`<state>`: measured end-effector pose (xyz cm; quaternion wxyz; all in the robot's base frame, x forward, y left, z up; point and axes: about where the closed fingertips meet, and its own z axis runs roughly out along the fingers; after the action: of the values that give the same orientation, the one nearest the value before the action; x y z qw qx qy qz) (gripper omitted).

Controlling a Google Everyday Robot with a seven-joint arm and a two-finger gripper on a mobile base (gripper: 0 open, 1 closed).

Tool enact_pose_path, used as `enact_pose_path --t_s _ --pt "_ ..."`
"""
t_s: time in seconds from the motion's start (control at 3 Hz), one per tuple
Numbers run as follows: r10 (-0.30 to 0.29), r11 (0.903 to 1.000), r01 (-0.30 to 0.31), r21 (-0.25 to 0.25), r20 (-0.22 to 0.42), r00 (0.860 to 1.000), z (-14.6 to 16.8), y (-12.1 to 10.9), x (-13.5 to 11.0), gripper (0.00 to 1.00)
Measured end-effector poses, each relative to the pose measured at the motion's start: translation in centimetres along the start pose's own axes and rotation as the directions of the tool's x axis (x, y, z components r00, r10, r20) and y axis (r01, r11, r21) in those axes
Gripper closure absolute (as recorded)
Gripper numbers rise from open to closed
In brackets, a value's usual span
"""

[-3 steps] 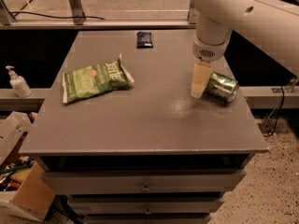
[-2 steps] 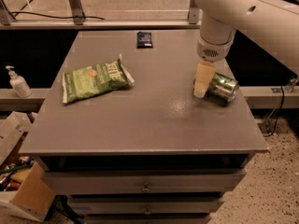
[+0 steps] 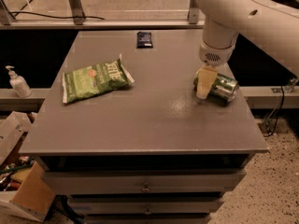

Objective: Place green can upright

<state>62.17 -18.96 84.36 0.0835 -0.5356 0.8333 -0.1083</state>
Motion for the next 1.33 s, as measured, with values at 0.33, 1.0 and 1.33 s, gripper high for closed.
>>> enact_pose_path --t_s 0.33,1.0,1.33 --pt "0.004 0.9999 -0.004 -0.012 0.002 1.0 0.2 0.4 0.0 0.41" --pt "0.023 0.999 -0.02 -0.041 0.069 0.997 -1.3 0.6 -0.8 0.89" --pt "0.028 0.9974 -0.011 -0.071 0.237 0.971 -4.9 0.5 -3.1 1.0"
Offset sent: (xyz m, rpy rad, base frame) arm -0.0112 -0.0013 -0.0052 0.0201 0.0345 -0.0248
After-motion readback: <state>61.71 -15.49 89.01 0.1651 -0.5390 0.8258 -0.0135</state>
